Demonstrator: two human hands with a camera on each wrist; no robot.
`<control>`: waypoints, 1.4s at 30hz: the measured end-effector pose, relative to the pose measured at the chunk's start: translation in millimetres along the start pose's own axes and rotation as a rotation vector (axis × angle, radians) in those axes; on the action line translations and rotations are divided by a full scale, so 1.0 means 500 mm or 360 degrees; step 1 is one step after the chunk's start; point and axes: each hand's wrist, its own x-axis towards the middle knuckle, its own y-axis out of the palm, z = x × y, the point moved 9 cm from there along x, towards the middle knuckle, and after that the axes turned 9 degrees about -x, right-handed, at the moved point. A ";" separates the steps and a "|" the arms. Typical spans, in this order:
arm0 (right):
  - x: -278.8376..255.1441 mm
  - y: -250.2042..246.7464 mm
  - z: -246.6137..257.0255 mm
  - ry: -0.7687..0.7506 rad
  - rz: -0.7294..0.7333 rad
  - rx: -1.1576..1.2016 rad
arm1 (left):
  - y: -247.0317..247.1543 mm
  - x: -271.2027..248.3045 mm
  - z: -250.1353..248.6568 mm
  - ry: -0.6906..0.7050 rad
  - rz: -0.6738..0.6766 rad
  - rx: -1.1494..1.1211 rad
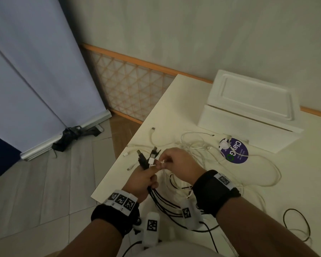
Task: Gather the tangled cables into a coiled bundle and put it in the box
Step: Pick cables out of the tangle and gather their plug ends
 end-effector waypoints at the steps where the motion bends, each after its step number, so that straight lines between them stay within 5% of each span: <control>1: -0.005 -0.024 -0.004 0.0036 -0.0076 0.0132 | 0.018 0.001 -0.010 0.0013 0.0063 0.0012; 8: -0.039 -0.115 -0.023 0.0129 -0.0457 0.0805 | 0.101 0.002 -0.030 -0.0054 0.0361 0.0212; 15: -0.067 -0.069 -0.048 0.0348 -0.0238 0.1244 | 0.124 0.019 -0.015 -0.0148 0.0259 -0.0079; 18: -0.077 -0.057 -0.061 0.0457 -0.0320 0.1024 | 0.114 0.027 -0.016 -0.0063 0.0229 -0.0157; 23: -0.089 0.015 -0.033 0.0465 0.0364 0.1342 | 0.119 0.025 -0.034 0.0048 0.0325 -0.0094; 28: -0.088 -0.013 -0.070 0.0501 0.0212 0.0821 | 0.084 0.038 -0.051 0.0313 0.0137 0.0255; 34: -0.113 -0.069 -0.085 0.0314 0.0206 -0.0113 | 0.041 0.023 -0.055 0.0198 -0.0149 -0.0614; 42: -0.201 -0.146 -0.136 0.0451 0.0125 -0.0151 | -0.036 0.038 -0.048 0.0132 -0.0376 -0.0536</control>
